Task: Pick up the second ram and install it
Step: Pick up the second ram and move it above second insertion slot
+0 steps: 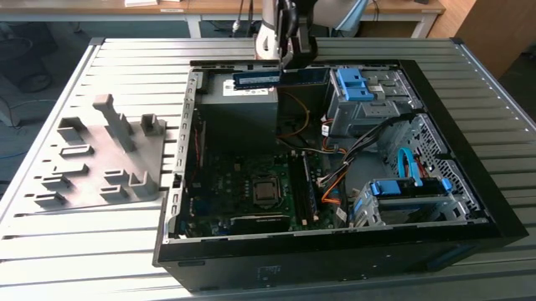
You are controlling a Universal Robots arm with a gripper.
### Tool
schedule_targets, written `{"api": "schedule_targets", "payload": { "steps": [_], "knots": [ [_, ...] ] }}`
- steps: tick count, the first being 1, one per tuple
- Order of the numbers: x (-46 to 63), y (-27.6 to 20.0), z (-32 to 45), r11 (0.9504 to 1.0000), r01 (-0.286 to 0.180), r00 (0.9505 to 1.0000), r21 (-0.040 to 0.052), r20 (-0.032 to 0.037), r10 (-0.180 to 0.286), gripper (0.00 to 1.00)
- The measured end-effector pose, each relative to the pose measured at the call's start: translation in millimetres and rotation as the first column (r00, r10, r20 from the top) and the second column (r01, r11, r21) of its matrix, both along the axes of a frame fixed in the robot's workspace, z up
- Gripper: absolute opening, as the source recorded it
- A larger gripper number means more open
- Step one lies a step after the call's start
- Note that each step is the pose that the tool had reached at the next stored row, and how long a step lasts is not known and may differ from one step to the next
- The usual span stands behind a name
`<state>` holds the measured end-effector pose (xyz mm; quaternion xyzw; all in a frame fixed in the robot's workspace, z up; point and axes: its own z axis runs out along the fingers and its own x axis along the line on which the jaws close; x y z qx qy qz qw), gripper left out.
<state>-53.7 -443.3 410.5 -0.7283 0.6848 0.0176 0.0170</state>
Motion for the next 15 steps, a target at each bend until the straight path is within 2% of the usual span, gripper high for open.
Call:
{"api": "schedule_targets", "payload": {
  "steps": [15],
  "knots": [
    [23.7,0.0,-0.3,1.0,0.0,1.0,0.0,-0.0001,0.0,0.14]
  ]
}}
